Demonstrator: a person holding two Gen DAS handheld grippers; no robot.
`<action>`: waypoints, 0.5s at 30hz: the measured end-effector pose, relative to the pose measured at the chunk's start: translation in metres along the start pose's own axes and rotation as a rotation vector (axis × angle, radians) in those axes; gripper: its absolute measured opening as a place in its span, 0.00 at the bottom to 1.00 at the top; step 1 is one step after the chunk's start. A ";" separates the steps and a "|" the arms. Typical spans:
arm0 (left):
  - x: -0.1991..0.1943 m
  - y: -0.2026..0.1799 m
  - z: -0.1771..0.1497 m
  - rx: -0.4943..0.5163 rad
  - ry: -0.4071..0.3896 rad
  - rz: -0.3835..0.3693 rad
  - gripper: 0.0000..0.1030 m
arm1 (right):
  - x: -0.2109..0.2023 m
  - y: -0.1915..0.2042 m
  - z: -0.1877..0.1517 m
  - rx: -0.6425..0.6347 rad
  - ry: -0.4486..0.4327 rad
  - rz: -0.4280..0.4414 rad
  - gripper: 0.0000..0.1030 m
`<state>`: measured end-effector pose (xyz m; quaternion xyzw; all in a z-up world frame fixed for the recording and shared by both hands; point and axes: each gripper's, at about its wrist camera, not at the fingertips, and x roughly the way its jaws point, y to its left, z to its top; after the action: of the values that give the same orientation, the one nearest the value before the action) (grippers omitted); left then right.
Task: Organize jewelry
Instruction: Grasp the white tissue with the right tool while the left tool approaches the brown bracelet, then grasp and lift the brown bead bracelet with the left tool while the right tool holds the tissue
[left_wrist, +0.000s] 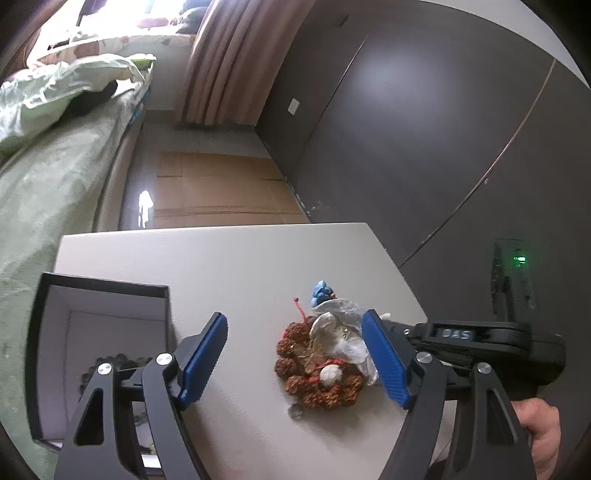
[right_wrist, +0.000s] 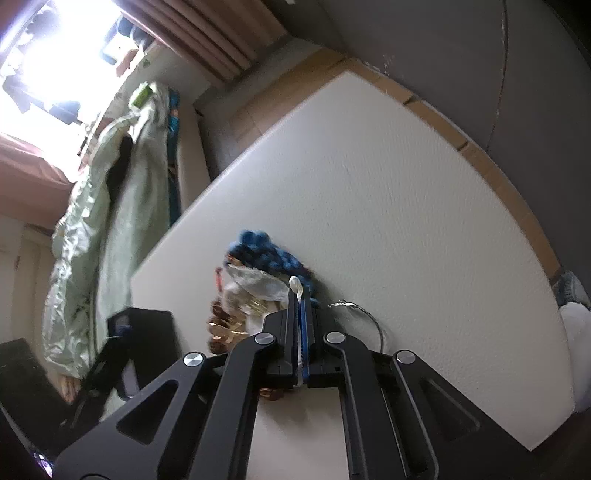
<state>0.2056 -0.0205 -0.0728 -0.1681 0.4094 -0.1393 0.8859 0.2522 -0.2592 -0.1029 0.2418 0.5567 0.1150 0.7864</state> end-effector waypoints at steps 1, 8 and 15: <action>0.002 0.001 0.001 -0.011 0.005 -0.013 0.67 | -0.007 0.003 0.001 -0.011 -0.021 0.016 0.03; 0.018 0.004 0.002 -0.046 0.042 -0.025 0.50 | -0.041 0.010 -0.003 -0.042 -0.101 0.113 0.03; 0.029 -0.008 -0.009 0.000 0.073 -0.019 0.34 | -0.071 0.006 -0.005 -0.045 -0.174 0.177 0.03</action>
<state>0.2158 -0.0405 -0.0944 -0.1665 0.4400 -0.1537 0.8689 0.2228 -0.2850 -0.0434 0.2813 0.4600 0.1748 0.8239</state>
